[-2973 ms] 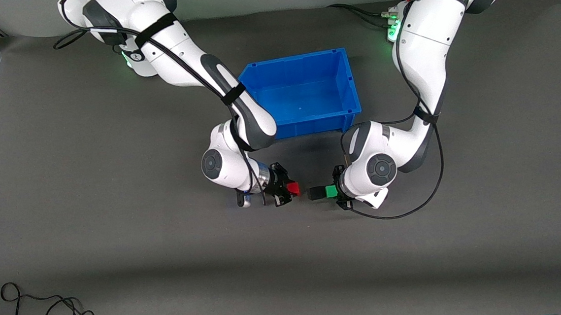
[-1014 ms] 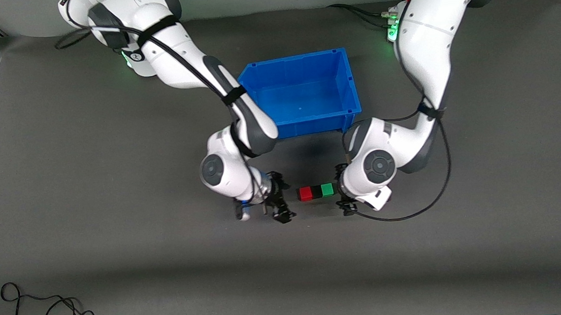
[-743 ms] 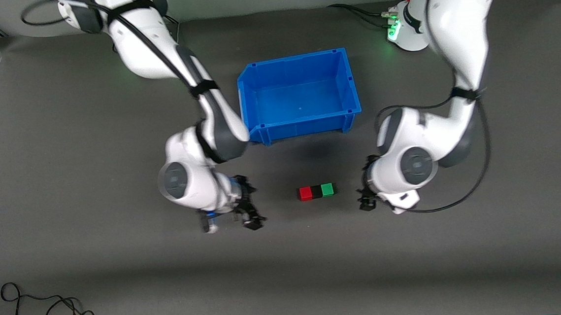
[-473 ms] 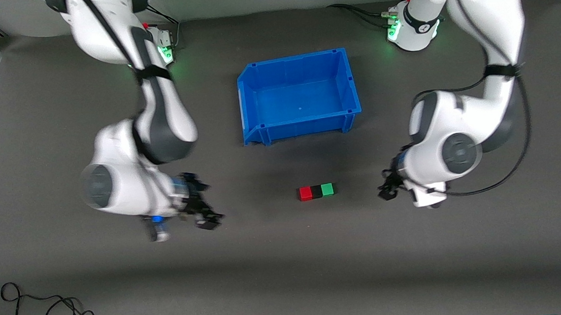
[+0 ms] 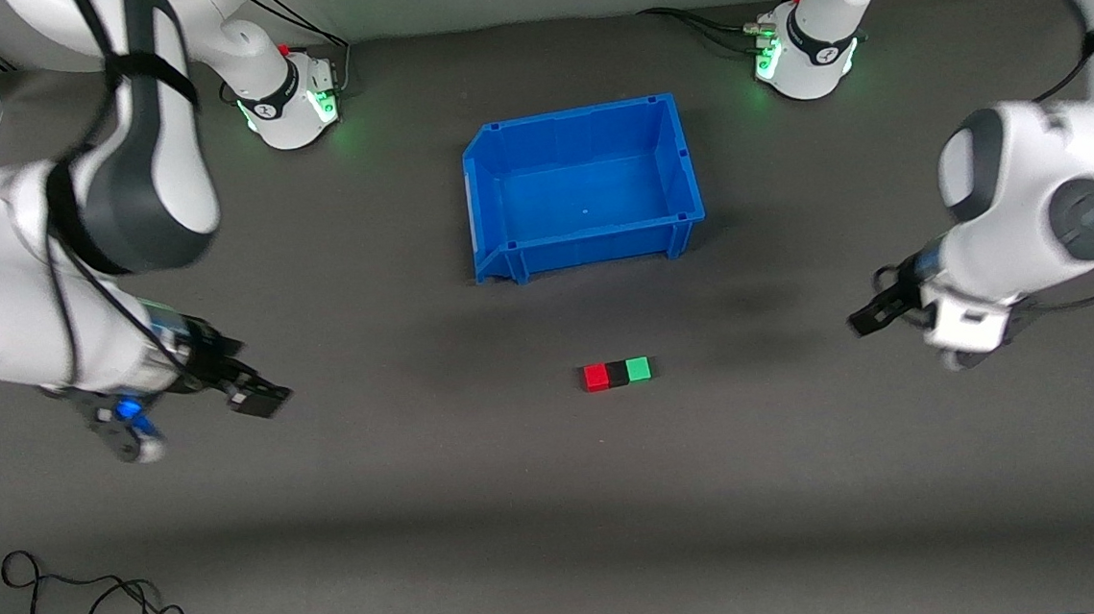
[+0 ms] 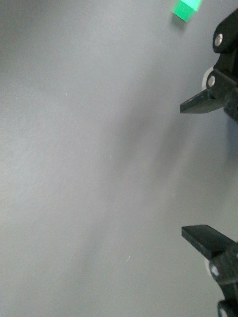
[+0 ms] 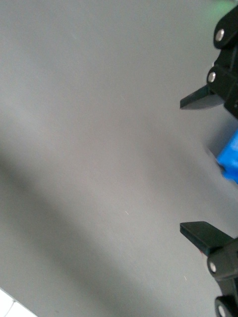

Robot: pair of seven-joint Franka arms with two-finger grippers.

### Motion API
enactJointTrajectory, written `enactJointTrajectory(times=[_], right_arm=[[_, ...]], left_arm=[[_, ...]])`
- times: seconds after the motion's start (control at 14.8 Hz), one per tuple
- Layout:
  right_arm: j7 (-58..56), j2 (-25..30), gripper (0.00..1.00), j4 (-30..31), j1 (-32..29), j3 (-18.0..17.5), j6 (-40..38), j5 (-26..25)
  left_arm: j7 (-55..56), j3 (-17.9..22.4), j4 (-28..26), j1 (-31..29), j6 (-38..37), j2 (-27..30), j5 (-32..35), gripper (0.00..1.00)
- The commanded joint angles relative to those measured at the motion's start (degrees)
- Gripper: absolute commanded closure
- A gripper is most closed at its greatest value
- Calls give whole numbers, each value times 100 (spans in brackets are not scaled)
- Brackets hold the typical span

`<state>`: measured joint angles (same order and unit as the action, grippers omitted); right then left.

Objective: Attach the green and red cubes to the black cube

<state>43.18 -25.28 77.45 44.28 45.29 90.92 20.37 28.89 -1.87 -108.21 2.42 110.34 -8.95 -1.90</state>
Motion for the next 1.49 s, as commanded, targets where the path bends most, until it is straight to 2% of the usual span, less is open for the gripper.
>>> enactJointTrajectory(times=[0.0, 0.14, 0.27, 0.41, 0.54, 0.68, 0.74, 0.88, 1.08, 1.28, 1.42], right_arm=[[-537, 1206, 0, 788, -469, -710, 66, -944], [-1046, 1709, 0, 1008, -1452, -1729, 66, -1569], [-1678, 2017, 0, 1140, -2428, -2591, 66, -1826], [-2373, 2115, 0, 1150, -3220, -3207, 66, -1844], [-2892, 2176, 0, 1158, -3958, -3770, 75, -1844], [-3498, 2212, 0, 1150, -4592, -4315, 101, -1853], [-3762, 2238, 0, 1158, -4760, -4474, 154, -1861], [-4263, 2247, 0, 1167, -4806, -4494, 294, -1905], [-4380, 2247, 0, 1150, -4701, -4476, 400, -2028], [-4380, 2247, 0, 1114, -4700, -4485, 453, -2029], [-4389, 2247, 0, 1114, -4700, -4485, 392, -2028]], left_arm=[[-1338, -50, -552, -425, -309, 885, 84, 0], [-2260, -50, -534, -522, -486, 1140, 84, 0], [-2493, -50, -438, -532, -583, 1247, 93, 0], [-2467, -50, -446, -540, -584, 1448, 102, 0], [-2555, -50, -438, -540, -680, 1580, 381, 0], [-2546, -59, -263, -540, -943, 1546, 453, 0], [-2546, -50, -131, -540, -1083, 1502, 445, 0], [-2511, -59, 263, -540, -1425, 1240, 445, 0], [-2458, -59, 862, -514, -1858, 782, 435, 0], [-2475, -59, 802, -540, -1648, 860, 366, 0], [-2467, -59, 530, -540, -1350, 1026, 339, 0]])
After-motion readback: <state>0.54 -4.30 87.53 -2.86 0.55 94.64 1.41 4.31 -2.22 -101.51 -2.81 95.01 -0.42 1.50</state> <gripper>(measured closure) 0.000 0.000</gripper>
